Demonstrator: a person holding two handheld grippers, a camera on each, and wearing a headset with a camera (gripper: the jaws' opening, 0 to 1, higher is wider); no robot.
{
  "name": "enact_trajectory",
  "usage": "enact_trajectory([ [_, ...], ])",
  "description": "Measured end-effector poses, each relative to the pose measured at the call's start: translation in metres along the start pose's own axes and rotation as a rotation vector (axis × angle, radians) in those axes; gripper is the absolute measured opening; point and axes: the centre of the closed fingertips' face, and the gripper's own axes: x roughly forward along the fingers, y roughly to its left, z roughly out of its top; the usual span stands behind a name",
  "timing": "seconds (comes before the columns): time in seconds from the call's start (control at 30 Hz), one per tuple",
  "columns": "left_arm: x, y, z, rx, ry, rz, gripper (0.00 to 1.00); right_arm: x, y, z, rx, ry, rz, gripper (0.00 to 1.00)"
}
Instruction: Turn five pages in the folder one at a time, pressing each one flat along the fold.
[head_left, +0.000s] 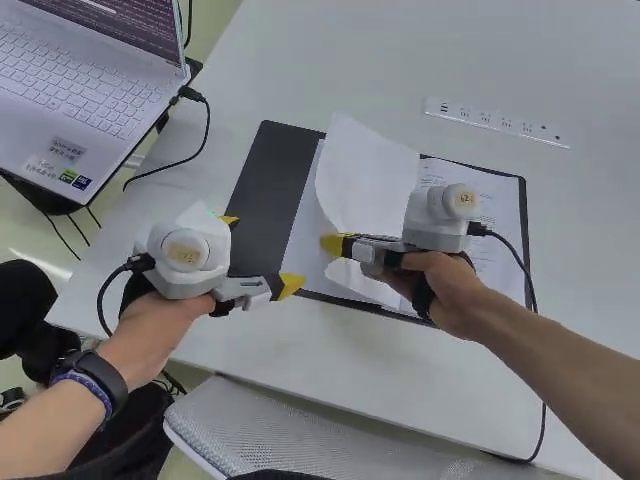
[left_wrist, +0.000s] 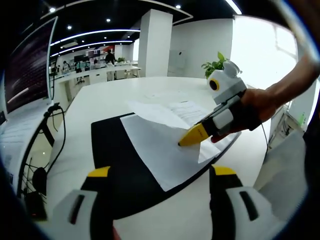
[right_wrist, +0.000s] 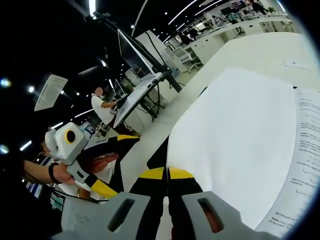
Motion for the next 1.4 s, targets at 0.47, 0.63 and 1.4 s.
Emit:
enact_trajectory([
  [0.47, -0.001, 0.002, -0.004, -0.015, 0.001, 0.002, 0.78, 0.028, -0.016, -0.025, 0.047, 0.087, -0.088, 0.0],
  [0.63, -0.002, 0.001, -0.005, -0.021, -0.001, 0.003, 0.78, 0.035, -0.028, -0.033, 0.064, 0.111, -0.121, 0.01],
  [1.4, 0.001, -0.004, -0.002, -0.034, -0.003, -0.005, 0.78, 0.045, -0.018, -0.043, 0.041, 0.108, -0.072, 0.37],
])
